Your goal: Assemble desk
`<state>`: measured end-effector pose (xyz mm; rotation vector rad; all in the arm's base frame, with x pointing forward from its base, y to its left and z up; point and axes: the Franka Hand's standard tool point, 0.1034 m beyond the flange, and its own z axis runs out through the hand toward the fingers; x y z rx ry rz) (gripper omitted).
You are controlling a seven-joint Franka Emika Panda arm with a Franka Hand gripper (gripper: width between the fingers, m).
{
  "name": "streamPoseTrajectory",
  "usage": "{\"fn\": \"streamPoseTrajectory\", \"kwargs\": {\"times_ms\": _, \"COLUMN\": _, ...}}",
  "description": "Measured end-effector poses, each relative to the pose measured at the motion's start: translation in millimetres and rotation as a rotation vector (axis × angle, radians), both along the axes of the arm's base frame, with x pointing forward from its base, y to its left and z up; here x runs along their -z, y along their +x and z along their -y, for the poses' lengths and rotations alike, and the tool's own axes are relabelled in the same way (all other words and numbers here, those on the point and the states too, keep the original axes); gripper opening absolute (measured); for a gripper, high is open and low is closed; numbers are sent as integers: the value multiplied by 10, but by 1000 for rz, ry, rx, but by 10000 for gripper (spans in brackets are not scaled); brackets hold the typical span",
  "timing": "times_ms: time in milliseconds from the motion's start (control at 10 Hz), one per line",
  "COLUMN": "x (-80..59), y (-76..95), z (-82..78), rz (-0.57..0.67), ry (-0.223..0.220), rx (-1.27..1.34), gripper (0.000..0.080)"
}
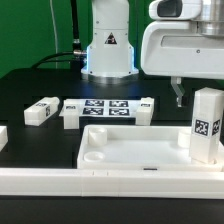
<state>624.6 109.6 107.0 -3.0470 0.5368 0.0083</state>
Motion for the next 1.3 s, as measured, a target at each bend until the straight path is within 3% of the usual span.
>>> {"fn": "streamPoseTrajectory", "kwargs": {"times_ms": 900, "x": 8, "y": -1, "z": 25, "rz": 32, "ry": -30, "rx": -784, "gripper": 649}}
{"fn": "streamPoseTrajectory", "kwargs": {"times_ms": 1200, "x": 8, "y": 1, "z": 42, "rz": 34, "ry": -31, "rx": -865, "gripper": 623}}
{"fn": "streamPoseTrajectory", "kwargs": {"times_ms": 1300, "x": 8, "y": 2, "z": 43, "rz": 34, "ry": -31, "rx": -865, "gripper": 452}}
